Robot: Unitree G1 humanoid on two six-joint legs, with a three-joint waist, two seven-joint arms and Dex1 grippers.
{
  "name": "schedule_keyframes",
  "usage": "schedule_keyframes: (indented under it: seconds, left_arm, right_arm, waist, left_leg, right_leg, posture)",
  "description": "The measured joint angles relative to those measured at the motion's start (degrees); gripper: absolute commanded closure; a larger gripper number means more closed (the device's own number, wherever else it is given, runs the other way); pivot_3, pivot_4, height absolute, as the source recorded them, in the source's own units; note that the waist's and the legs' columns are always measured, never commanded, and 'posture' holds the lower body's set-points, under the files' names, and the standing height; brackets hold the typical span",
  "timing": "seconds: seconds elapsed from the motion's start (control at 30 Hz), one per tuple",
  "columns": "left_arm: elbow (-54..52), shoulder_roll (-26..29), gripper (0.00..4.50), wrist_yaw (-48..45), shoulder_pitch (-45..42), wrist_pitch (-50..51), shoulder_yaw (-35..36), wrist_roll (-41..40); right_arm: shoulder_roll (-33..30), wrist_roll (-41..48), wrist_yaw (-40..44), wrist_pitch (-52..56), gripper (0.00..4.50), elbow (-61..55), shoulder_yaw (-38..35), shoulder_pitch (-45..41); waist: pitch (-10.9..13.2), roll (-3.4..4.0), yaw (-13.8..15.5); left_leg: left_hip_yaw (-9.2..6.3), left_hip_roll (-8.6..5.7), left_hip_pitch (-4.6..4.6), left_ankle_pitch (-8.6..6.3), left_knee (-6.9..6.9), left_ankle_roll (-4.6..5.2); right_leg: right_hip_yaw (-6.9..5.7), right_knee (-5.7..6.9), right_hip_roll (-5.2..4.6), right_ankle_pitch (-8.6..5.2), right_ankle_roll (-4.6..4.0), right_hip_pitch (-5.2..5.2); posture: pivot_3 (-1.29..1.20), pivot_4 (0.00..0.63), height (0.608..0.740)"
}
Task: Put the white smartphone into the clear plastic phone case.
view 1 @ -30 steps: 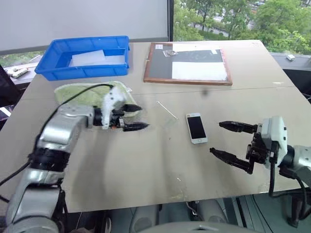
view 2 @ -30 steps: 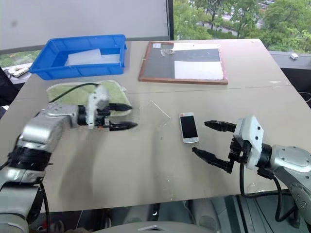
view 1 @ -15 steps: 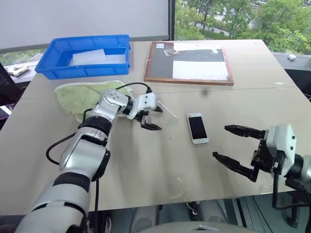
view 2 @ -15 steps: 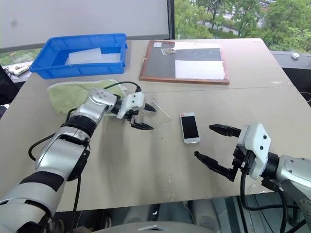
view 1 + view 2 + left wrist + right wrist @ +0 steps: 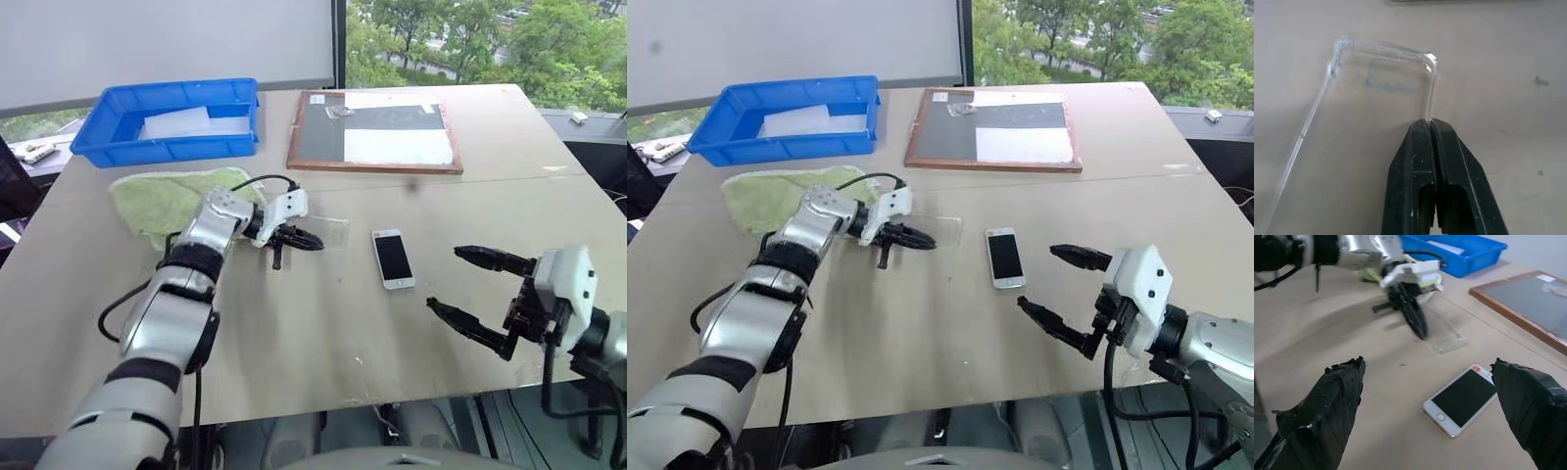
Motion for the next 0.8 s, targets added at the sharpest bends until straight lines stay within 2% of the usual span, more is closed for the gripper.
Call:
schedule_keyframes:
  seconds: [0.07, 0.2, 0.43, 0.47, 0.5, 0.53, 0.67, 0.8]
  left_arm:
    - [-16.7, 1.3, 4.49, 1.6, 7.6, 11.1, 0.5, -1.8]
    - [-31.4, 1.7, 4.49, 6.5, 14.7, 17.8, 0.0, -1.7]
    - [-39.0, -0.6, 4.49, 13.0, 16.7, 25.1, -1.9, -0.5]
    - [-40.3, -1.2, 3.92, 14.0, 16.7, 27.9, -2.1, -0.8]
    - [-41.4, -1.7, 3.63, 14.6, 16.9, 30.1, -2.1, -1.3]
    - [-42.6, -2.3, 3.0, 15.4, 16.9, 31.8, -2.3, -1.7]
    - [-46.2, -3.8, 1.19, 18.0, 17.6, 35.9, -2.6, -4.2]
    - [-49.2, -2.3, 1.19, 18.0, 18.4, 37.0, 0.6, -8.5]
  right_arm:
    - [0.0, -1.0, -5.0, 4.8, 0.0, 1.0, 4.0, -4.2]
    - [3.2, -0.7, -11.8, 11.9, 0.0, 5.0, 8.6, -11.1]
    - [4.9, -3.4, -16.5, 17.1, 0.0, 8.3, 13.7, -15.8]
    - [5.8, -4.3, -17.5, 18.0, 0.0, 9.2, 14.6, -17.0]
    - [6.9, -4.8, -18.6, 18.8, 0.0, 9.9, 15.2, -18.0]
    - [8.4, -5.4, -19.8, 19.6, 0.0, 10.8, 16.0, -19.0]
    - [13.6, -7.1, -23.7, 22.6, 0.0, 13.1, 18.6, -21.5]
    - [17.9, -9.5, -26.8, 25.1, 0.0, 16.2, 20.8, -22.6]
  waist:
    - [0.0, 0.01, 0.2]
    - [0.0, 0.01, 0.8]
    - [0.0, 0.03, 2.0]
    - [0.0, 0.04, 2.1]
    - [0.0, 0.04, 2.2]
    - [0.0, 0.04, 2.1]
    - [0.0, 0.05, 1.8]
    - [0.0, 0.06, 0.7]
  left_leg:
    - [-0.02, -0.03, -0.13, 0.0, -0.06, -0.01]
    - [-0.02, -0.13, -0.17, -0.01, -0.06, 0.0]
    - [0.0, -0.21, -0.14, 0.0, 0.0, 0.01]
    - [-0.01, -0.22, -0.14, 0.0, 0.0, 0.01]
    - [-0.02, -0.22, -0.14, 0.0, 0.0, 0.01]
    - [-0.02, -0.22, -0.15, 0.0, 0.0, 0.01]
    - [-0.01, -0.2, -0.2, 0.0, -0.05, 0.01]
    - [0.0, -0.19, -0.22, 0.0, -0.08, 0.0]
  right_leg:
    - [0.04, -0.06, -0.02, 0.02, -0.04, -0.11]
    - [0.0, -0.11, -0.07, -0.01, -0.02, -0.12]
    - [-0.02, -0.11, -0.07, -0.26, 0.0, -0.09]
    - [-0.02, -0.1, -0.07, -0.26, 0.0, -0.09]
    - [-0.03, -0.1, -0.07, -0.26, 0.0, -0.09]
    - [-0.03, -0.11, -0.06, -0.25, 0.01, -0.09]
    - [-0.01, -0.08, -0.02, -0.18, 0.08, -0.19]
    - [0.01, -0.06, -0.02, -0.09, 0.09, -0.24]
  posture:
    - [0.0, 0.15, 0.74]
    - [0.0, 0.15, 0.74]
    - [0.0, 0.15, 0.74]
    - [0.0, 0.15, 0.74]
    - [0.0, 0.15, 0.74]
    - [0.0, 0.15, 0.74]
    - [0.0, 0.15, 0.74]
    - [0.0, 0.15, 0.74]
